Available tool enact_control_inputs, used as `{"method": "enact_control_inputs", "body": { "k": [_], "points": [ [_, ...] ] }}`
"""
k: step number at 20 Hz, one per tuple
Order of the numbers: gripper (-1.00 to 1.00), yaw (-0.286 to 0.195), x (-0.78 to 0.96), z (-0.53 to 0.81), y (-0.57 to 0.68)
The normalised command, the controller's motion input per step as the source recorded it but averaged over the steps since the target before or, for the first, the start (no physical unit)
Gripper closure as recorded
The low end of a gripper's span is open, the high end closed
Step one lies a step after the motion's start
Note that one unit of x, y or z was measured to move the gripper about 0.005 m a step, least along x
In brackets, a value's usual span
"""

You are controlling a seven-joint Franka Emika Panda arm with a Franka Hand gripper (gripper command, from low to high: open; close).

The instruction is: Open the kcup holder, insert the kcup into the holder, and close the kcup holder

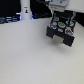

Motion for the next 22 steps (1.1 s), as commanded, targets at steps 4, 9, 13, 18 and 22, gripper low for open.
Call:
{"method": "enact_control_inputs", "body": {
  "k": [4,9,13,18,22],
  "points": [
    [-1.0,0.015,0.77,0.08,-0.38],
    [-1.0,0.015,0.85,0.0,-0.18],
    [-1.0,0.035,0.81,0.0,0.03],
    [-1.0,0.137,0.4,-0.15,0.27],
    [-1.0,0.221,0.08,-0.2,0.17]
  ]
}}
